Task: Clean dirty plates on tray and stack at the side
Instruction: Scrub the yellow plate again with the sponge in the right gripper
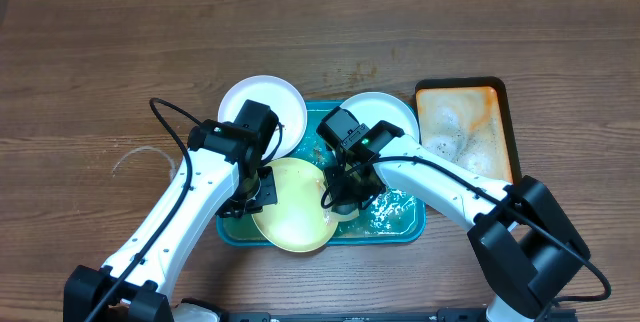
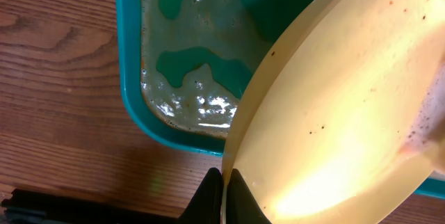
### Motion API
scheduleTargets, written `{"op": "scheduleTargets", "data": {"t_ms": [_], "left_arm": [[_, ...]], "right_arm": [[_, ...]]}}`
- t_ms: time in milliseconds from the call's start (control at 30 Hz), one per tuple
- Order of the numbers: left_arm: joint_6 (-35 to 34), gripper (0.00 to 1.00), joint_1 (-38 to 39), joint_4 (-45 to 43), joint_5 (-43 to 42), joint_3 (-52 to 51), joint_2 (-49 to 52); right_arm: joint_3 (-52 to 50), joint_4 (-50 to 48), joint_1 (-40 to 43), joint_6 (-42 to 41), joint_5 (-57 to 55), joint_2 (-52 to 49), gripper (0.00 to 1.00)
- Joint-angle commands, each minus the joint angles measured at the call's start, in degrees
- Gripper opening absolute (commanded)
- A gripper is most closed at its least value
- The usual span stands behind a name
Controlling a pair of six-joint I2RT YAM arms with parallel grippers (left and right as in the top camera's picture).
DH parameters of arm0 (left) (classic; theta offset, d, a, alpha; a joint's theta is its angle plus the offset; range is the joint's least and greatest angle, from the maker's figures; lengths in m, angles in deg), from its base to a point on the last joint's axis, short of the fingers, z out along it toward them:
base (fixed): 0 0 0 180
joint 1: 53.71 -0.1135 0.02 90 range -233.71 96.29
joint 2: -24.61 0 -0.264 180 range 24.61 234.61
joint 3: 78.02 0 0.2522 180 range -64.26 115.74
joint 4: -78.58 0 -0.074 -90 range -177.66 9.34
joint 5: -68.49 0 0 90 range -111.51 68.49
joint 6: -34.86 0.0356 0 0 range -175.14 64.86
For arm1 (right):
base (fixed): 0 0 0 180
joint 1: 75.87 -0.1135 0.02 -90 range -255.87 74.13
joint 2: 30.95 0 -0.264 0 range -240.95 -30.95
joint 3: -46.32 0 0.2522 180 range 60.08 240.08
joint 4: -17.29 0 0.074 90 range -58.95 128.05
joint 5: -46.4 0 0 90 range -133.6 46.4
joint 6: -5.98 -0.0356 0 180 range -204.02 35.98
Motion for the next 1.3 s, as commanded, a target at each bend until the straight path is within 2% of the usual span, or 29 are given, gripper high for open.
{"op": "scheduleTargets", "data": {"t_ms": [0, 333, 533, 767, 967, 1267], "left_arm": [[0.3, 0.04, -0.2, -0.1, -0.5, 1.2, -0.2], [0.3, 0.04, -0.2, -0.1, -0.5, 1.2, -0.2], [0.3, 0.04, -0.2, -0.1, -0.5, 1.2, -0.2], [0.3, 0.04, -0.2, -0.1, -0.5, 1.2, -0.2], [0.3, 0.04, -0.2, -0.1, -0.5, 1.2, -0.2], [0.3, 0.04, -0.2, 0.0, -0.5, 1.2, -0.2]], "right_arm": [[-0.3, 1.3, -0.4, -0.7, -0.6, -0.1, 0.04], [-0.3, 7.4, -0.4, -0.7, -1.2, -0.1, 0.04], [-0.3, 6.6, -0.4, -0.7, -1.0, -0.1, 0.04], [-0.3, 1.3, -3.3, -0.8, -0.5, -0.1, 0.04], [-0.3, 1.0, -6.6, -5.4, -9.1, -0.1, 0.04], [-0.3, -0.9, -5.3, -8.6, -16.9, -0.1, 0.04]]}}
